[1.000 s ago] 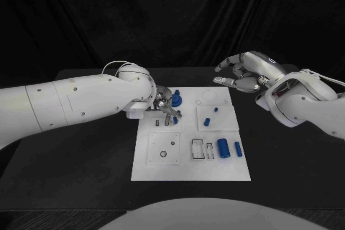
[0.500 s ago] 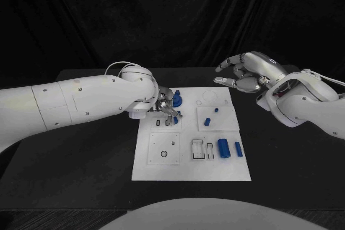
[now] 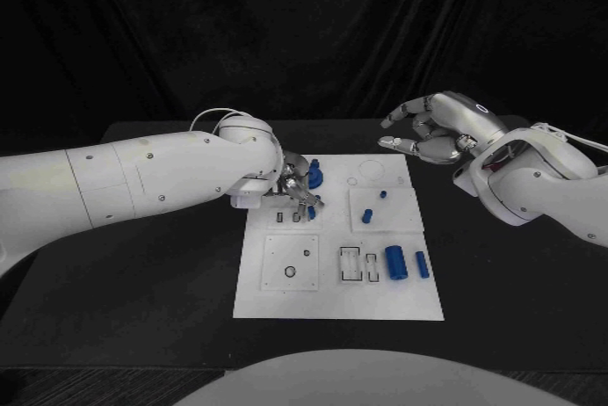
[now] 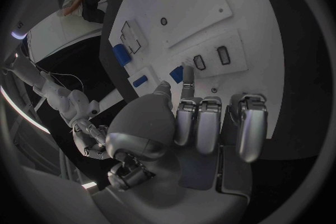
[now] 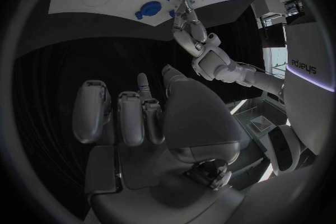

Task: Assemble the parts on the task board

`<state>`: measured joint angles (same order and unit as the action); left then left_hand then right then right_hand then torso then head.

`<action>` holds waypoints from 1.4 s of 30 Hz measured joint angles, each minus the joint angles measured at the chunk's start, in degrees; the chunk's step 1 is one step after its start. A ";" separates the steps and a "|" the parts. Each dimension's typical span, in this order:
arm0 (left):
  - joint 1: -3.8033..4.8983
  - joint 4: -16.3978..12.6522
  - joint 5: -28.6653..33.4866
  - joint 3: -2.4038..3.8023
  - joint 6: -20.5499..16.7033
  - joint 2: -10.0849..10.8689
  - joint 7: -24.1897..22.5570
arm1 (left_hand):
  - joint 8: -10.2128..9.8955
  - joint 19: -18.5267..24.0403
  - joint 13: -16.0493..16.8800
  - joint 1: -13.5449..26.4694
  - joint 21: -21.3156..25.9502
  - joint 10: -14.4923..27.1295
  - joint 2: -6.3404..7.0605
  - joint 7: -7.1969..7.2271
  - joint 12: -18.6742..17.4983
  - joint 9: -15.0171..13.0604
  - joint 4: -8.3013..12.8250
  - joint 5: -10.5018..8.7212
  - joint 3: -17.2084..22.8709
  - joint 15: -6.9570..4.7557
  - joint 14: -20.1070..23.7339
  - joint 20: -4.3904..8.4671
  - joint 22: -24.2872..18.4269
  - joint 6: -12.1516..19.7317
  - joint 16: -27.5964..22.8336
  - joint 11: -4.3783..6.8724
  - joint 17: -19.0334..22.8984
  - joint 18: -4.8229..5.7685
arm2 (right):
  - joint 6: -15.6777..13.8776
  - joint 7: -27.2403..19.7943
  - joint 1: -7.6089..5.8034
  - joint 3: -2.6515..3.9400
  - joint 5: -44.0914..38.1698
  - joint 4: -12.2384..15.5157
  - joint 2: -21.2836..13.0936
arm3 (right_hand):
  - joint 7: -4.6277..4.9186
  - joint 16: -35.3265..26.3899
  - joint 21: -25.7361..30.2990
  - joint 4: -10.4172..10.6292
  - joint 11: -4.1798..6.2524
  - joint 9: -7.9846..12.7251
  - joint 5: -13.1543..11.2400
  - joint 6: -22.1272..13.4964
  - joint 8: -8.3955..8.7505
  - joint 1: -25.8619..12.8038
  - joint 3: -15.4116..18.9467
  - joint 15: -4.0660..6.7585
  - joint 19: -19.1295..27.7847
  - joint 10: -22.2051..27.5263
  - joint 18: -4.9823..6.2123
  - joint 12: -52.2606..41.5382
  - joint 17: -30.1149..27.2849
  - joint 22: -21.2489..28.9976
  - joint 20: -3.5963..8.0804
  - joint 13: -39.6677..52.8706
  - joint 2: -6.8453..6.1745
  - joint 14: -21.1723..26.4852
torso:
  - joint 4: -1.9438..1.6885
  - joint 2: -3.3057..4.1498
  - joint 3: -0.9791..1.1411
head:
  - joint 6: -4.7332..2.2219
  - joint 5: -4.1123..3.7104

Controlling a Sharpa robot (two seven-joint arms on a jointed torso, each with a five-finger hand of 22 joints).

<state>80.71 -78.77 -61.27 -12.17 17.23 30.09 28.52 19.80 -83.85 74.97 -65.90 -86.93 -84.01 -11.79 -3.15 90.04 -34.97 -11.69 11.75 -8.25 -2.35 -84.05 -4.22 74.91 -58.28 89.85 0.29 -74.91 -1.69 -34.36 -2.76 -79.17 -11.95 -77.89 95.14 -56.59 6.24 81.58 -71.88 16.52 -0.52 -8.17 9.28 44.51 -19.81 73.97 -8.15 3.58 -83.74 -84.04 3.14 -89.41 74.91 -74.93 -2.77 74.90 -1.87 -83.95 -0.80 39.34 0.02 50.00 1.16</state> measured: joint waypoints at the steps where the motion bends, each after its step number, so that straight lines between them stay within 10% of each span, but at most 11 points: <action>1: -0.01 0.09 0.00 0.00 0.01 -0.09 -0.01 | 0.00 0.01 0.00 0.00 0.00 0.00 0.00 0.07 0.00 0.00 0.07 0.00 0.07 0.00 0.00 -0.01 0.00 -0.07 0.00 0.00 0.00 0.00 | 0.02 0.00 0.02 0.00 0.00 -0.03 0.02 | 0.00 0.00 0.00 0.00 0.00 0.00 0.00 0.00 0.00 0.00 0.00 0.00 0.00 0.00 0.00 0.00 0.00 0.00 0.00 0.00 0.00 0.00 | 0.00 0.00 0.00 | 0.00 0.01; 31: -0.63 1.17 -0.02 0.00 1.58 -0.90 -0.21 | -1.79 0.21 0.03 -1.55 0.23 0.00 1.05 0.08 0.00 -0.54 2.21 1.58 2.84 0.00 0.00 0.21 -0.01 -0.49 0.00 0.00 0.00 0.00 | 0.35 0.08 0.71 0.00 0.01 -0.40 0.36 | 0.00 -0.83 0.89 0.00 0.00 0.11 0.00 0.00 0.00 0.00 0.00 0.00 0.21 0.00 0.00 0.22 0.00 0.02 -0.21 0.03 0.00 0.00 | 0.07 -0.03 0.13 | -0.01 -0.34; 42: -0.68 1.29 -0.02 0.01 1.82 -0.93 -0.53 | -3.06 0.42 0.03 -2.44 0.66 0.00 1.94 0.38 0.00 -1.27 3.63 5.40 6.03 0.00 0.00 0.42 -0.01 -1.20 0.00 0.00 0.00 0.00 | 0.50 0.11 0.84 0.00 0.01 -0.62 0.48 | 0.00 -1.48 1.90 0.00 0.00 0.28 0.00 0.00 0.00 0.00 0.00 0.00 0.42 0.00 0.00 0.48 0.00 0.02 -0.42 0.02 0.00 0.00 | 0.04 -0.07 0.13 | -0.01 -0.45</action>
<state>80.03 -77.48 -61.29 -12.16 19.04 29.15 27.99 16.74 -83.43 75.00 -68.34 -86.27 -84.01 -9.85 -2.77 90.04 -36.24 -8.06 17.15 -2.22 -2.34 -84.05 -3.80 74.91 -59.47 89.85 0.29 -74.91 -1.69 -33.86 -2.65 -78.32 -11.95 -77.88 94.51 -56.11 6.24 80.10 -69.98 16.51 -0.52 -7.89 9.28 44.51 -19.81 73.97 -8.15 3.58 -83.32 -84.04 3.14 -88.92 74.91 -74.91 -3.19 74.92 -1.88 -83.95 -0.75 39.27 0.15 49.99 0.71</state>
